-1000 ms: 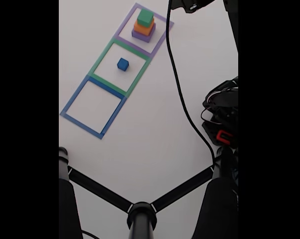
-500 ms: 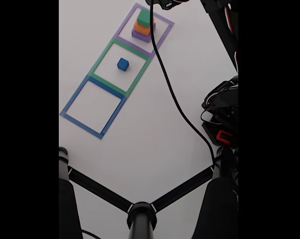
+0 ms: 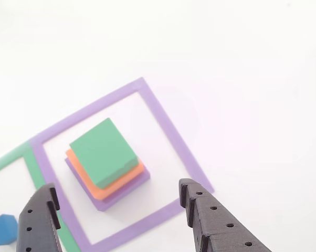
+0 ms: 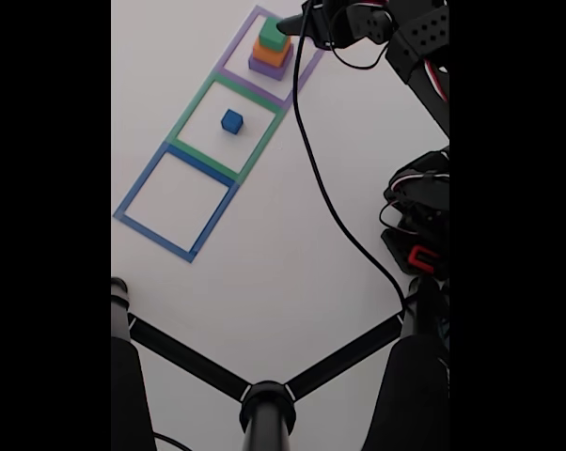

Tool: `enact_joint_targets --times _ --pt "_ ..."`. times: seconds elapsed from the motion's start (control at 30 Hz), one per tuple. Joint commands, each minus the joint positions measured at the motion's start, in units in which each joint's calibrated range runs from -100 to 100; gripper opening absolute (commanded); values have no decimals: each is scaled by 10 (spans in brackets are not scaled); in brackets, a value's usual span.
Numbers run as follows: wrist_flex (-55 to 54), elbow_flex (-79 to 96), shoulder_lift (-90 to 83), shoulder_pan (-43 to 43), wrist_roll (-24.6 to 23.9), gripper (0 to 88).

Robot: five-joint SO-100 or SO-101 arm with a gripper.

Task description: Tower of hanoi

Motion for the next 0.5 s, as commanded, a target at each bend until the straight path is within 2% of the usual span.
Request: enact_joint_targets --times 0.0,0.27,0.47 --pt "-115 56 -18 -7 4 292" --pt "-386 165 70 -10 4 305" --pt "-543 218 140 -17 4 309"
